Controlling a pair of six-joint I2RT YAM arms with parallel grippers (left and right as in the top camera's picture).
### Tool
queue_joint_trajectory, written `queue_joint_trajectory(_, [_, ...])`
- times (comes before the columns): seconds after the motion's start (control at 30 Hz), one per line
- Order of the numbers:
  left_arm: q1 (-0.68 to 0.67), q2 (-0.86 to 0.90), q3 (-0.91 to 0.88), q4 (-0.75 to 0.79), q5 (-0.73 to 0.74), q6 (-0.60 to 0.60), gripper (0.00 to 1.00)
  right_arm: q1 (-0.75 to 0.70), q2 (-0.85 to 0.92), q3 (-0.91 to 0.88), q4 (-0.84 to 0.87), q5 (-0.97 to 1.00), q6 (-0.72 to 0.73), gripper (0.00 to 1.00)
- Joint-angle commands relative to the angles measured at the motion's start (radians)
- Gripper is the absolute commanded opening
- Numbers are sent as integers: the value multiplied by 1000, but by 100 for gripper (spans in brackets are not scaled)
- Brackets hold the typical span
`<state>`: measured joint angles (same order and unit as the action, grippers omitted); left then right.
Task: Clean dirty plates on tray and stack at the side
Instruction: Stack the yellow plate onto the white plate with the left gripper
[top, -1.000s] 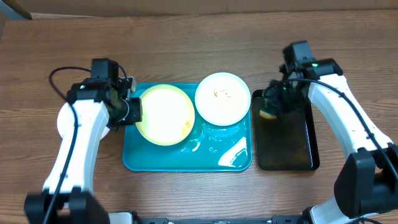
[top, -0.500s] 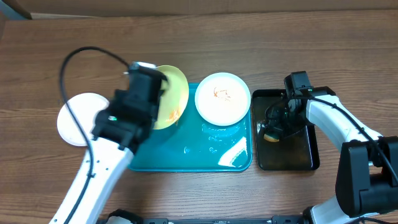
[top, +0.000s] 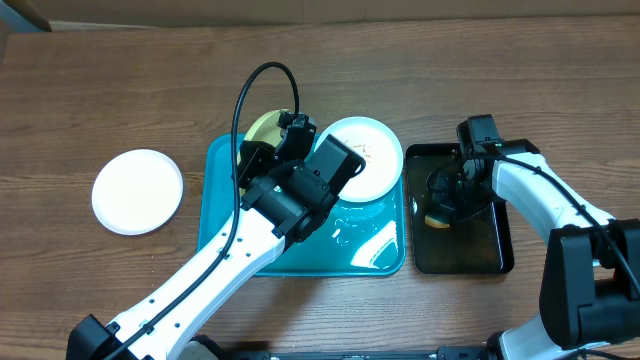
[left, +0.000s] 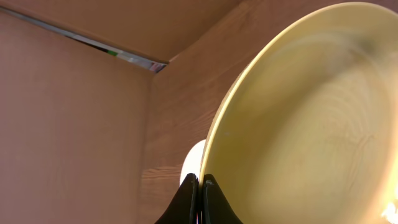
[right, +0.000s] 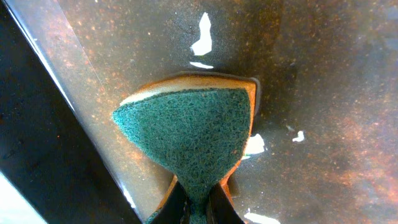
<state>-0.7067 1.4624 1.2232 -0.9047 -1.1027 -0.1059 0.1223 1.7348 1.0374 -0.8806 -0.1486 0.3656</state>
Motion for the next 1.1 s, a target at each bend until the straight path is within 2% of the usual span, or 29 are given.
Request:
queue_joint_trajectory(0.0, [0,-2,-2,4,-53,-33,4,-2,1,-3,8,17,-3,4])
queue_joint_trajectory(0.2, [0,-2,-2,4,-53,-34,4,-2,1,-3,5,17,-3,4])
queue_joint_trajectory(0.27, [12,-2,-2,-4,-51,-68,4,-2,1,-3,5,17,-3,4])
queue_joint_trajectory(0.33, [43,-3,-2,-28,26,-101,4,-2,1,-3,4,17,-3,4])
queue_joint_trajectory(0.4, [92,-6,-2,-60,166,-101,4,-2,1,-3,5,17,-3,4])
queue_joint_trajectory(0.43, [144,-8,-2,-84,259,-107,4,-2,1,-3,5,17,-3,4])
queue_joint_trajectory(0.53, [259,-13,-2,-115,418,-113,4,-2,1,-3,11,17,-3,4])
queue_joint_trajectory(0.63, [430,-22,-2,-123,608,-108,4,-2,1,-3,30,17,-3,4])
queue_joint_trajectory(0.73, [631,-26,-2,-122,797,-99,4,-2,1,-3,39,16,-4,4])
queue_joint_trajectory(0.87, [922,-26,-2,-82,1081,-27,4,-2,1,-3,54,13,-95,4])
queue_joint_trajectory(0.97, [1074,-25,-2,-53,1180,-21,4,-2,1,-3,58,13,-105,4])
queue_joint_trajectory(1.07, [1201,-24,-3,-28,1179,-52,4,-2,1,-3,58,13,-105,4])
